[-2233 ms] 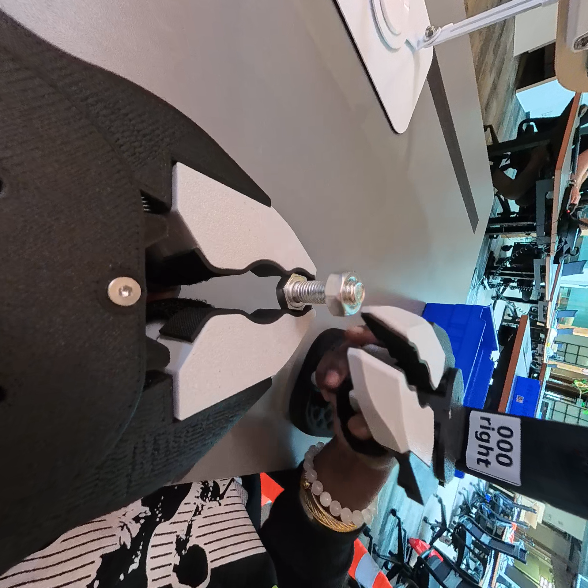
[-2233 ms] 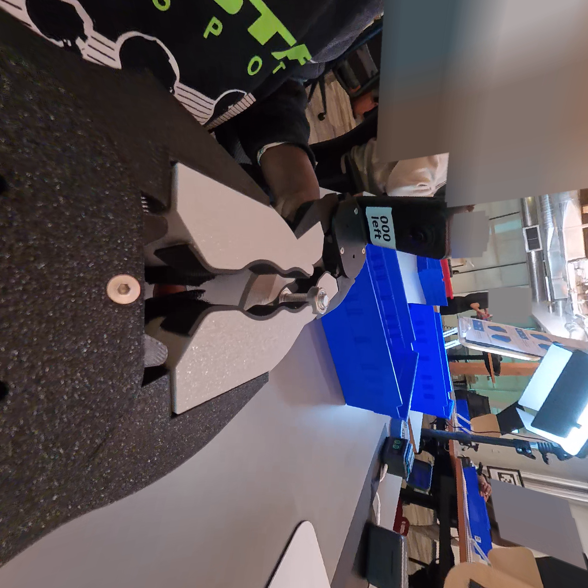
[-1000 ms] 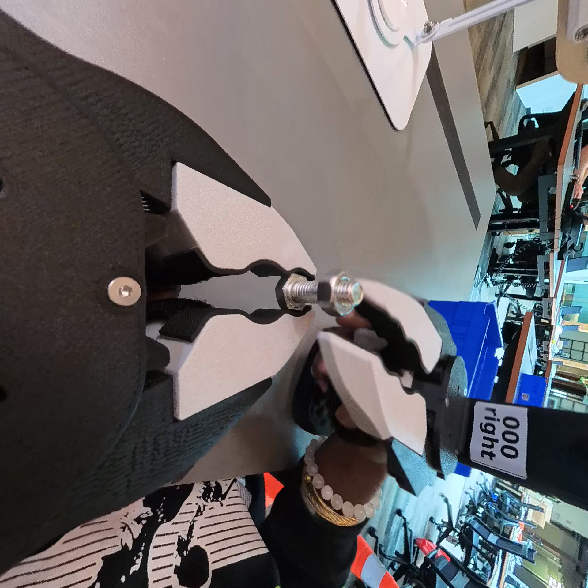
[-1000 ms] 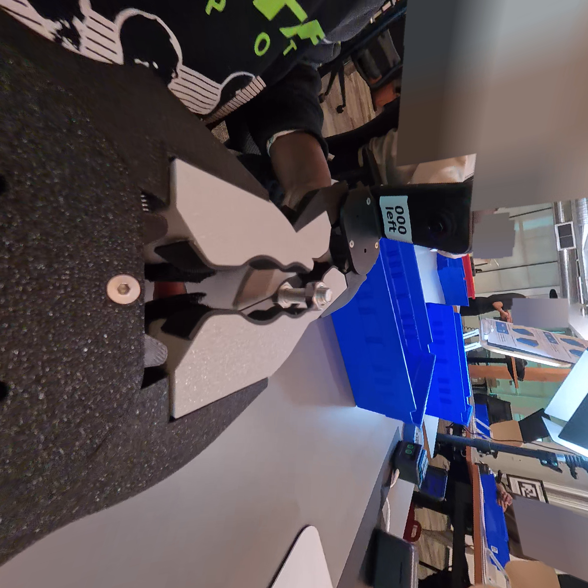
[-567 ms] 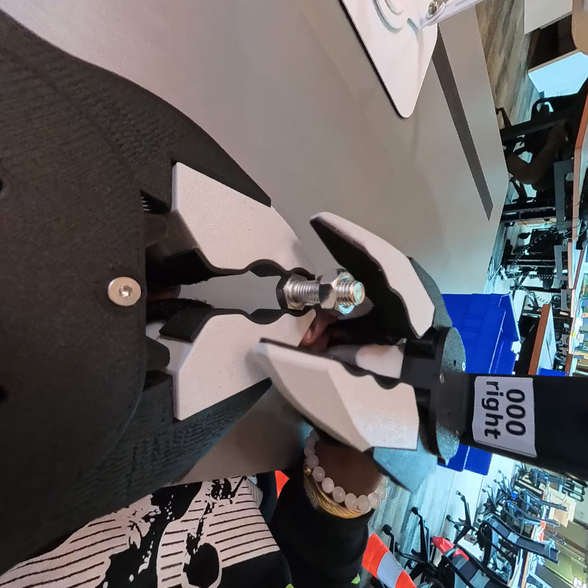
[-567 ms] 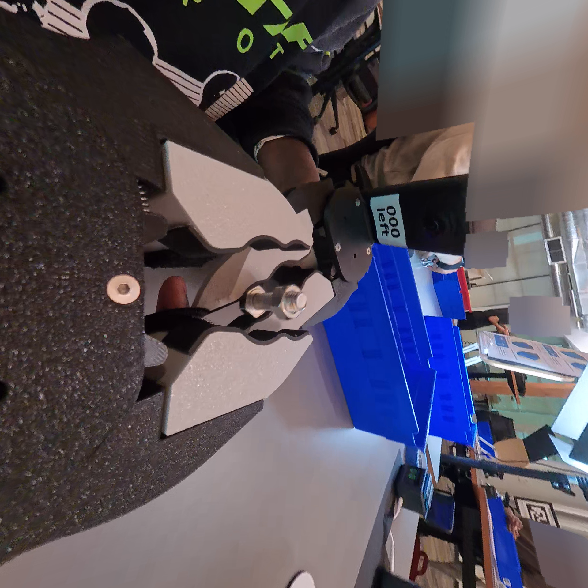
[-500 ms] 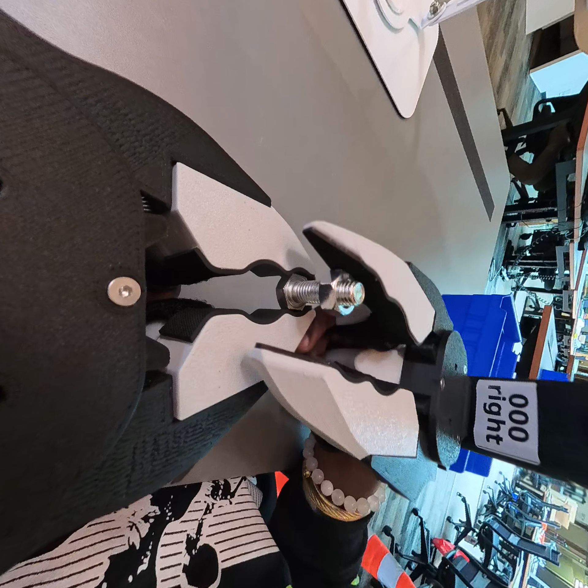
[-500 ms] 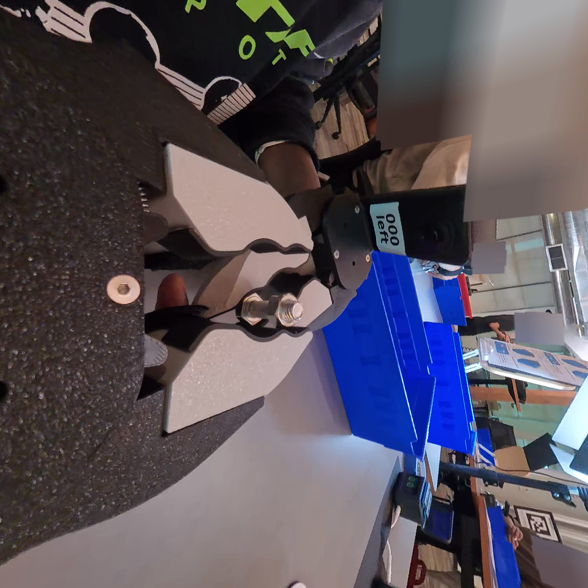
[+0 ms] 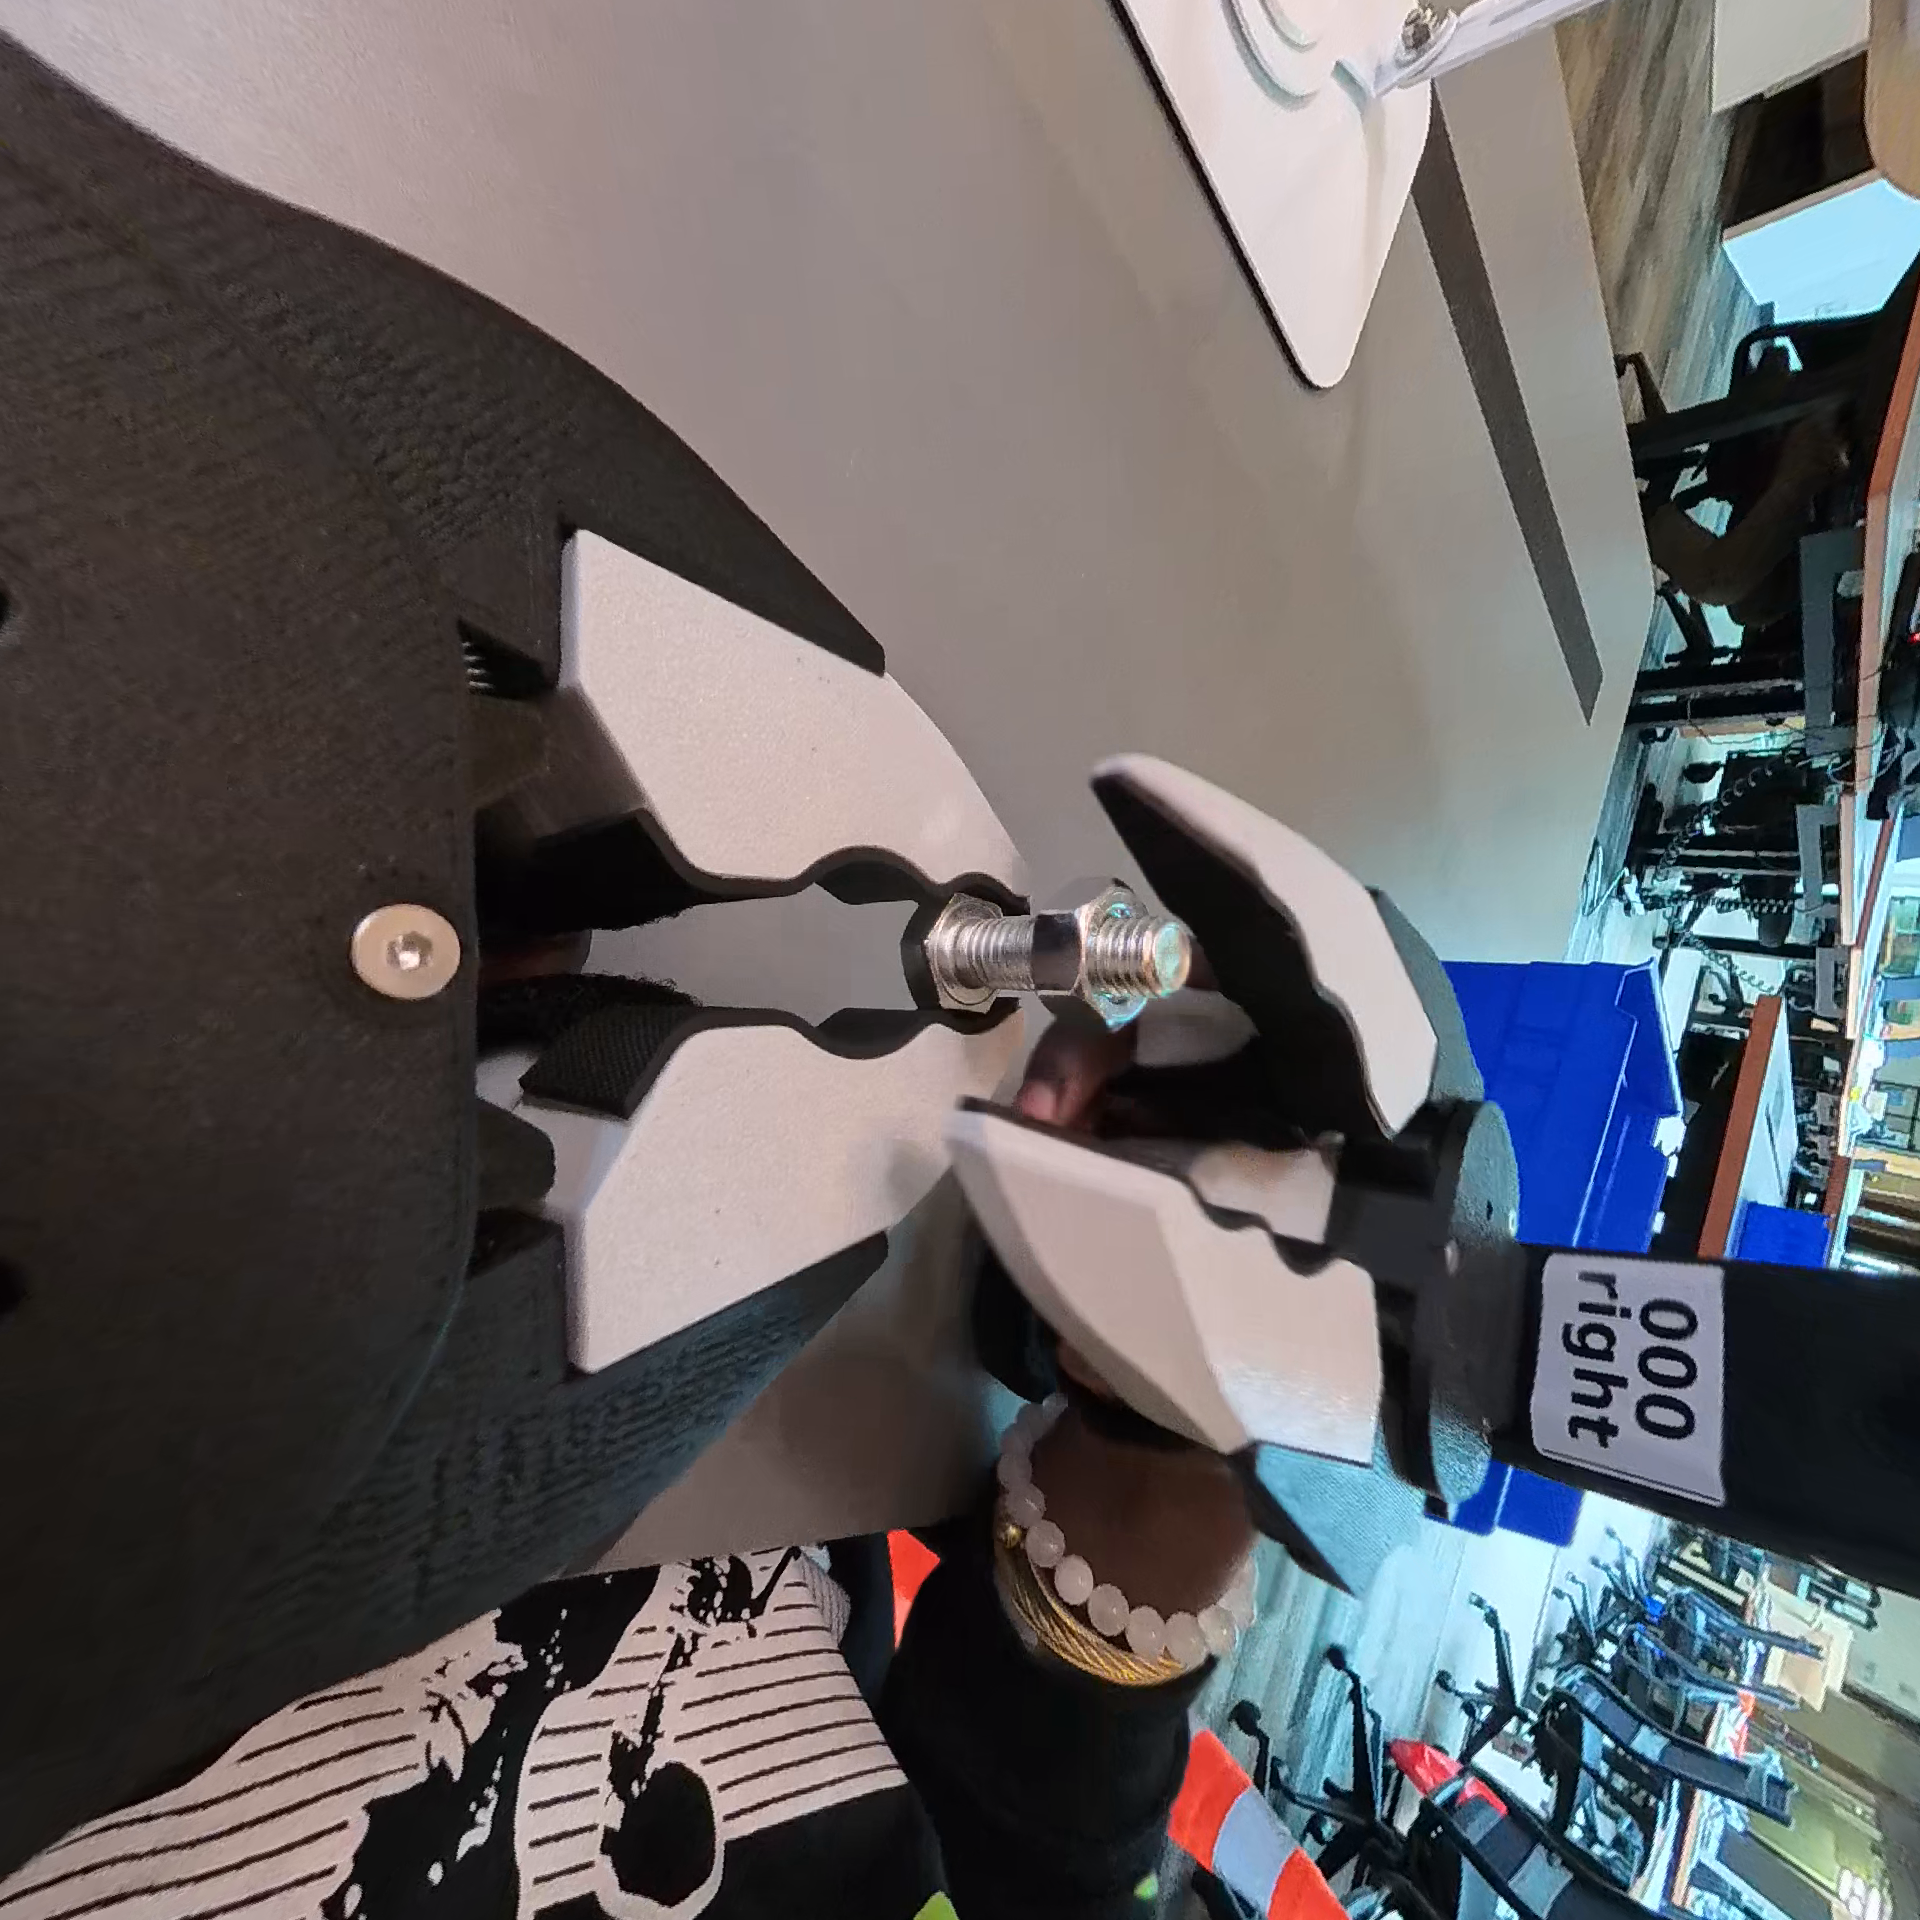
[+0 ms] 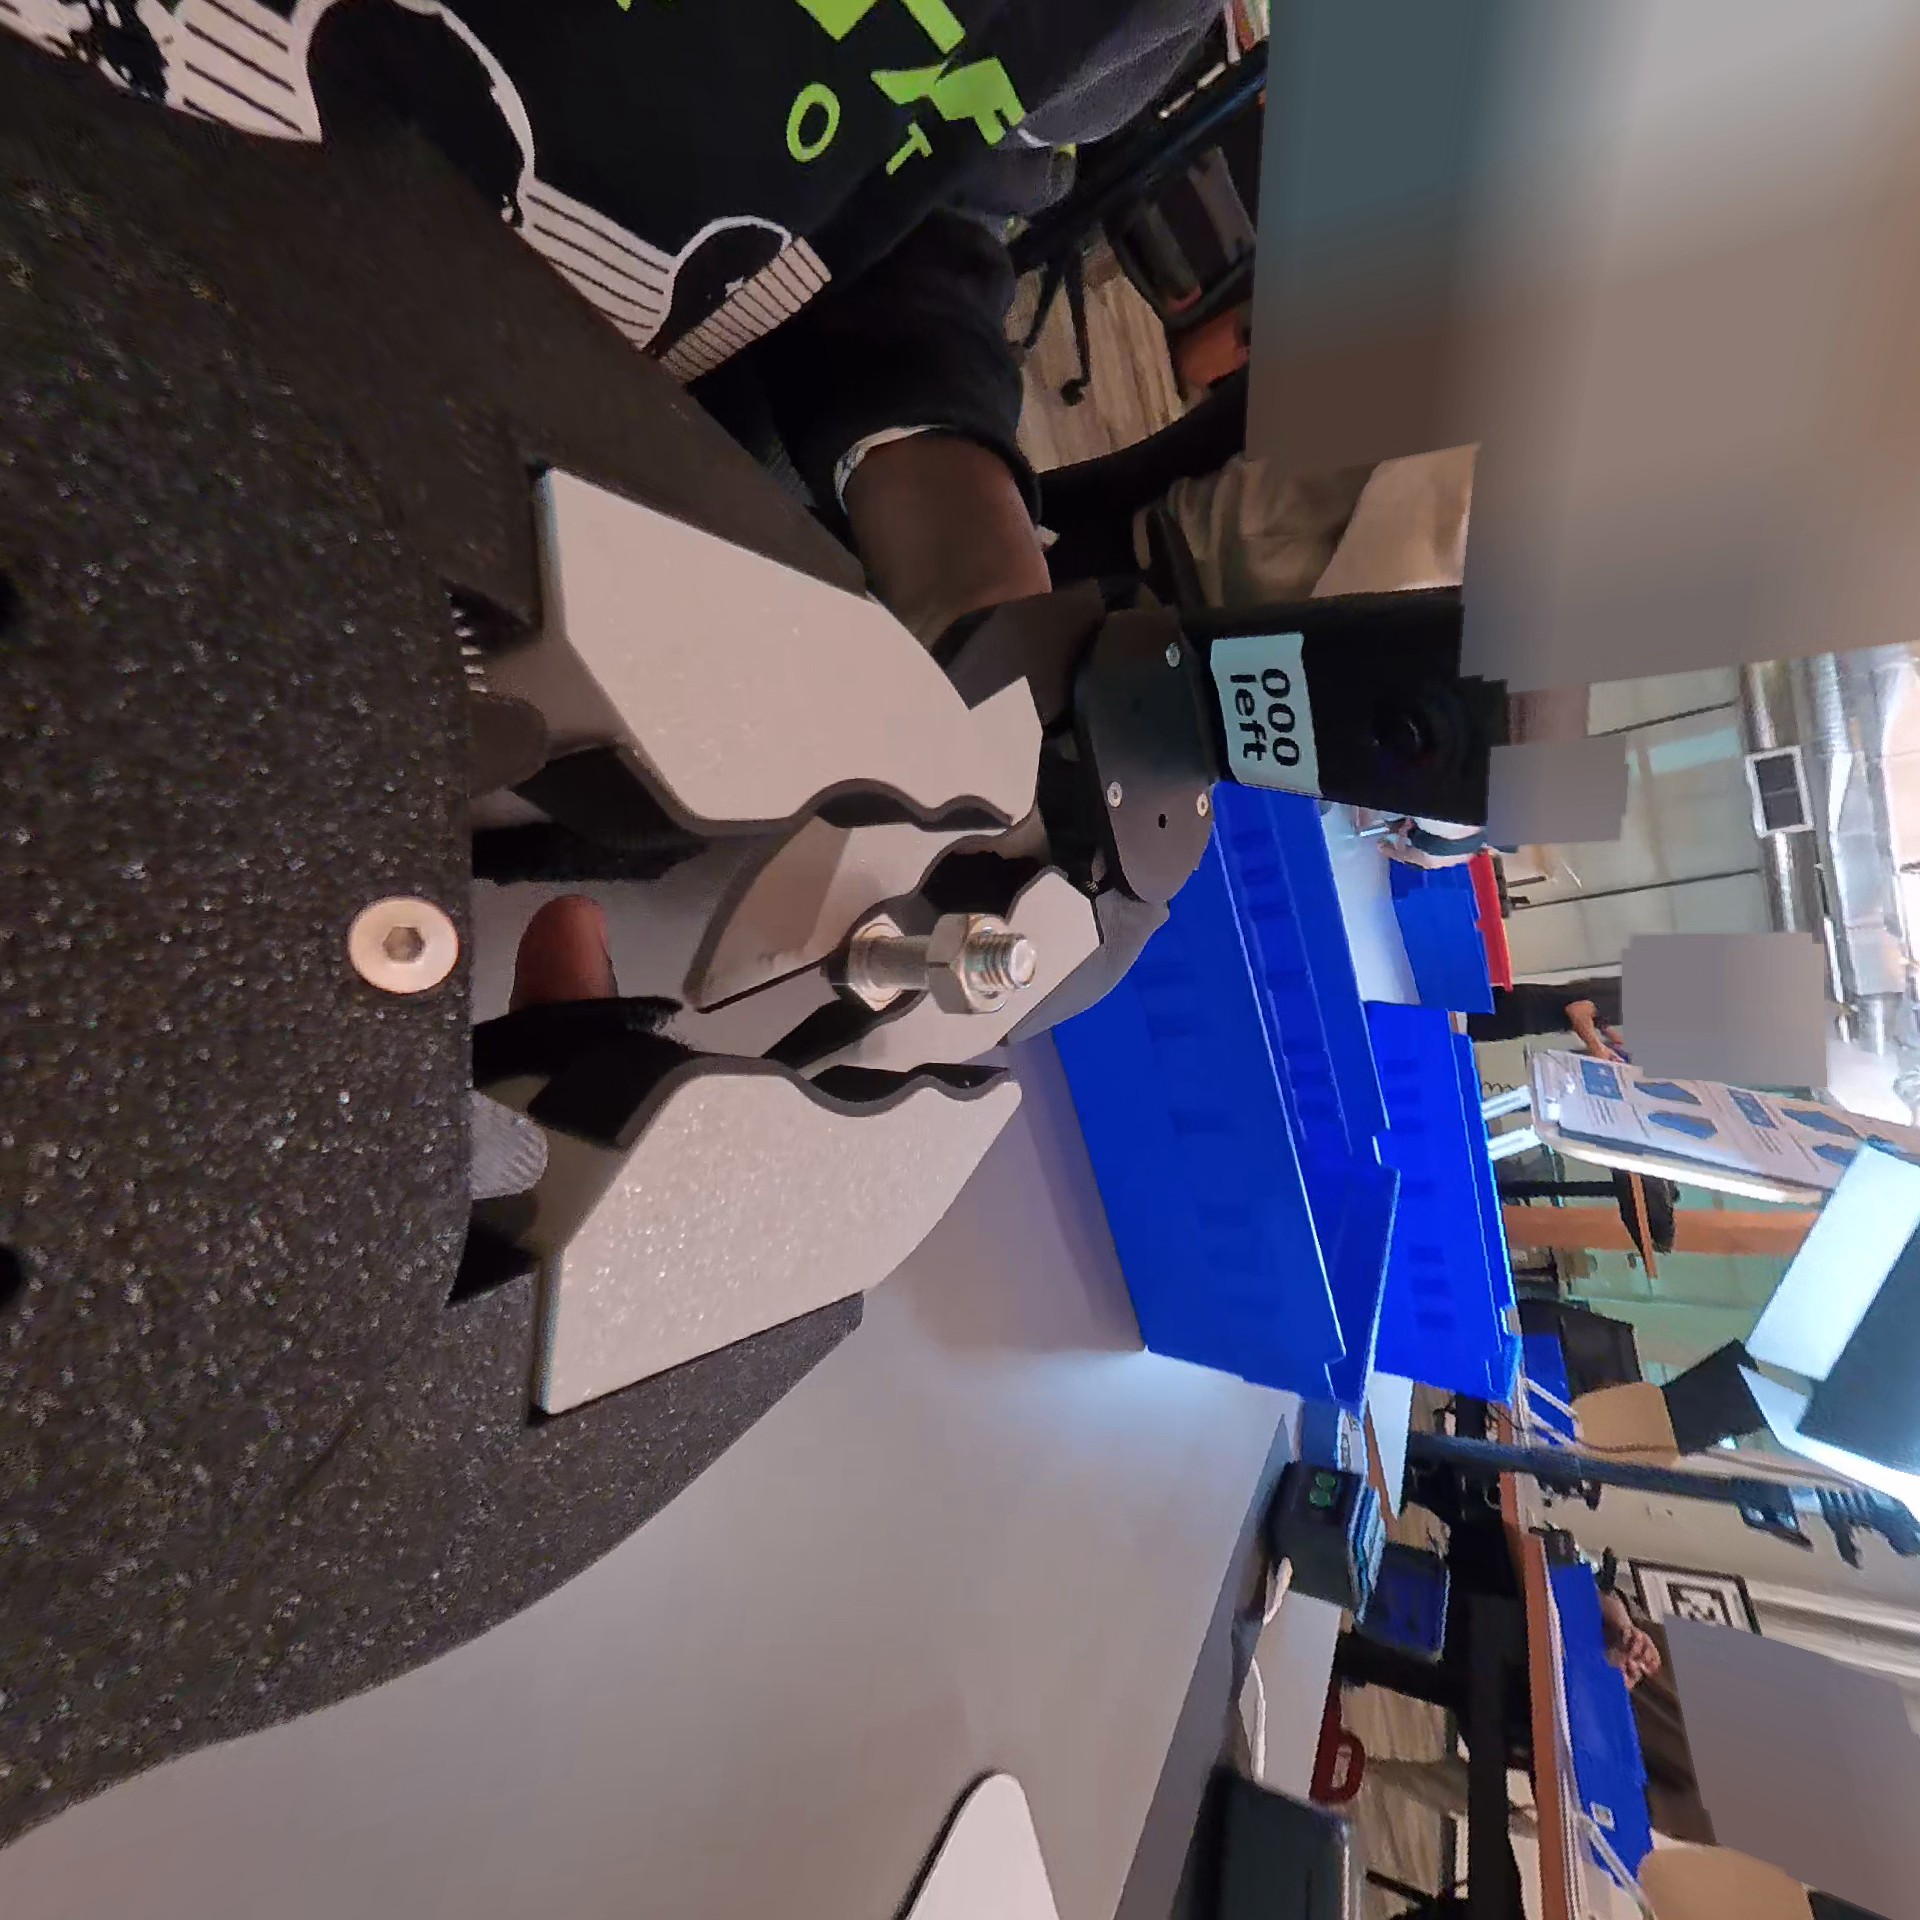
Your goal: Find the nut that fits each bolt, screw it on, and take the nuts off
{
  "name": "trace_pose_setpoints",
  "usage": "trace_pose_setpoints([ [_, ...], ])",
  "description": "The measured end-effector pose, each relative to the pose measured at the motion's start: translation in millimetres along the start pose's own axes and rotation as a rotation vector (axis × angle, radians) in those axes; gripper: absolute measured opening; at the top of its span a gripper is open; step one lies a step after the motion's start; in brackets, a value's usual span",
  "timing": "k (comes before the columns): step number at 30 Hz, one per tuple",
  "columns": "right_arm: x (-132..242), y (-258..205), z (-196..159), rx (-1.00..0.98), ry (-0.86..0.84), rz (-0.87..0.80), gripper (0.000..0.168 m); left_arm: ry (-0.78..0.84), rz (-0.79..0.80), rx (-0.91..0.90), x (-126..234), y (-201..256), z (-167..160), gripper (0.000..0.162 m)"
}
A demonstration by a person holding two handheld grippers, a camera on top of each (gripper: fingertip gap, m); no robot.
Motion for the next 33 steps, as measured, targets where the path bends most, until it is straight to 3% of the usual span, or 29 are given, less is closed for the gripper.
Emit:
trace_pose_setpoints([
  [8,1,-3,-2,0.016,-0.035,0.007,0.037,-0.005,0.002,-0.002,0,0,0,0.015],
  [12,22,-2,3,0.007,-0.005,-0.003,0.015,0.014,0.013,0.020,2,-3,1,0.015],
  [14,26,-1,7,-0.010,0.032,-0.008,0.014,0.013,0.010,0.019,2,-3,1,0.015],
  [20,4,3,1,-0.019,0.028,-0.006,0.037,0.001,-0.002,0.001,0,-1,0,0.015],
  [26,-6,-3,-3,0.006,-0.016,0.019,0.040,-0.005,-0.002,0.001,0,-1,-1,0.015],
  [31,20,0,2,-0.007,-0.001,-0.009,0.017,0.021,0.015,0.026,2,-4,1,0.015],
  [33,27,2,6,-0.027,0.037,-0.017,0.015,0.018,0.011,0.024,2,-4,1,0.015],
])
Point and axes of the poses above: each gripper's, where its closed fingertips meet, x back along the fingers, z out of its top, y = z × x across the jaws, the point moved 5 cm from there along x, back along the fingers, and after that the axes turned 11 degrees about -x, right-handed, at the moved point
